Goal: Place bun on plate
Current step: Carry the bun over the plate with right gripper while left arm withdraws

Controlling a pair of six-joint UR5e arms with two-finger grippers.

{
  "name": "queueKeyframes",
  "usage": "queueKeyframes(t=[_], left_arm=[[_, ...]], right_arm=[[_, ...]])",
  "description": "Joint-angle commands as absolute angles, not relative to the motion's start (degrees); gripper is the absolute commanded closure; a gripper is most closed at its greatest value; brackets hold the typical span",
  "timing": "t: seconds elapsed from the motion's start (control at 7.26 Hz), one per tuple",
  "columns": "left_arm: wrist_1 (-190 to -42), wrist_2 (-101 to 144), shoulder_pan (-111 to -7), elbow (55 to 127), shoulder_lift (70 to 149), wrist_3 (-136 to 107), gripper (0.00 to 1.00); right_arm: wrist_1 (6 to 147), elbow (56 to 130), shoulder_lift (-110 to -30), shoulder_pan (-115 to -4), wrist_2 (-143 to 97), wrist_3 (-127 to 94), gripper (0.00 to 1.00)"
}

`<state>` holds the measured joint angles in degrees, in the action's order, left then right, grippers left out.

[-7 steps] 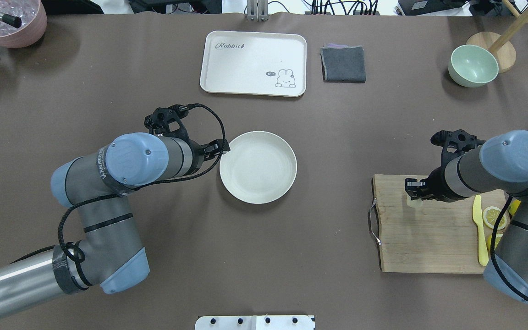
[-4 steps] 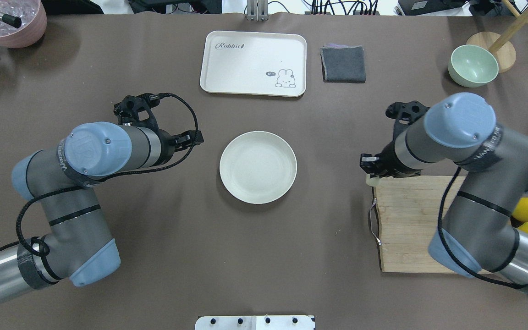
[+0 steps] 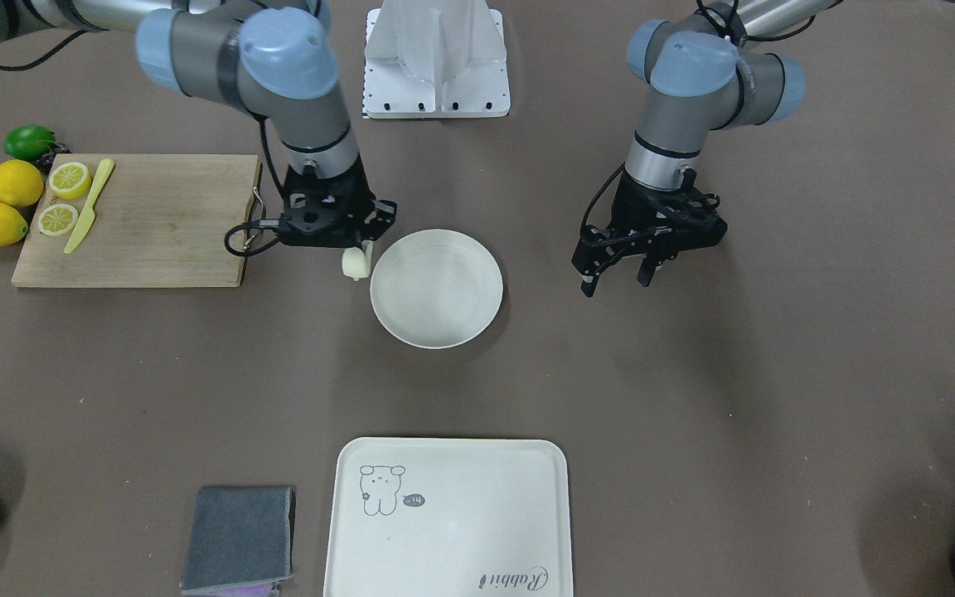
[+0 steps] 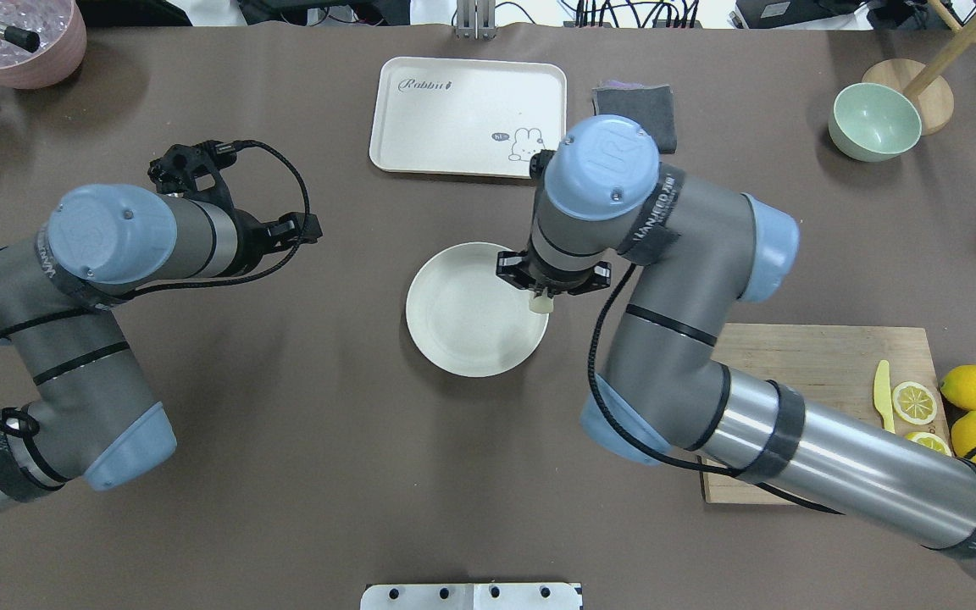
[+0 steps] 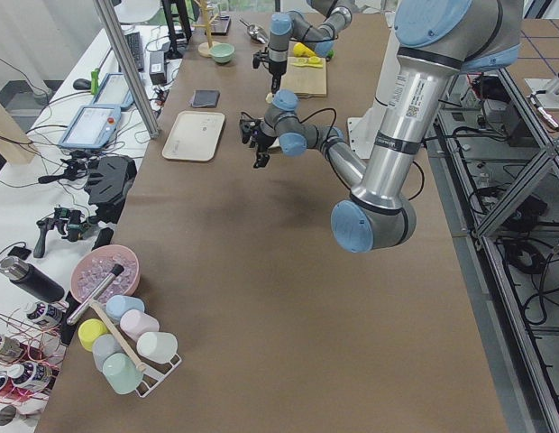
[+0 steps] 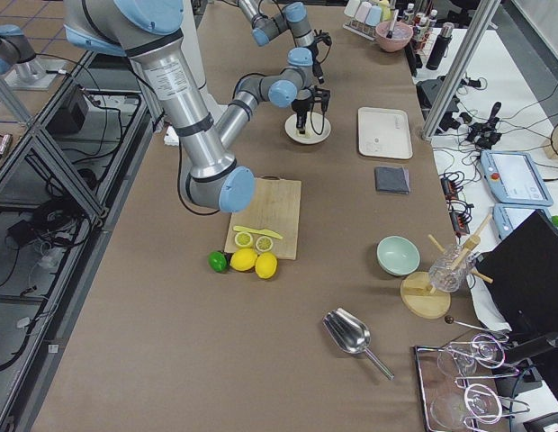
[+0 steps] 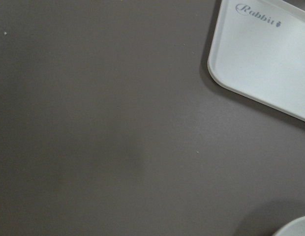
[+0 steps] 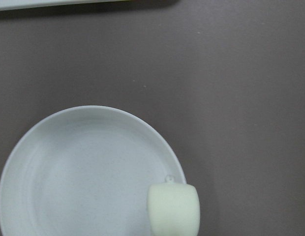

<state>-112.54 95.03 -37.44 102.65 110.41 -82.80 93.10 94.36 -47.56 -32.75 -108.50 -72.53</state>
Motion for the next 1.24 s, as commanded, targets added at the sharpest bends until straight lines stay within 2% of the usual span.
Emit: queueKeyframes(t=[0.0,0.28,0.41,0.55,0.96,1.1], left_arm=[[-112.68,95.36,-40.42,101.87,109.6,-78.69,0.02],[-112.85,97.71,-42.0,100.29,109.69,-78.31,0.02],[-112.85,98.08,-42.36,100.28,109.69,-77.53,0.02],[-112.85,98.09,-42.45,100.28,109.69,-77.35,0.02],[-112.85,98.09,-42.71,100.02,109.6,-77.08,0.02],[-112.85,98.09,-42.71,99.93,109.69,-77.08,0.02]], right_arm=[[85.84,83.45,-41.76,-31.73,-107.49,-72.33,0.76],[83.14,81.3,-41.49,-30.59,-107.4,-72.42,0.72],[83.14,81.39,-41.48,-30.06,-107.49,-72.77,0.62],[83.14,81.3,-41.48,-29.36,-107.4,-73.03,0.43],[83.23,81.3,-41.57,-28.21,-106.44,-73.21,0.04],[83.41,81.73,-41.66,-28.3,-106.44,-73.21,0.01]])
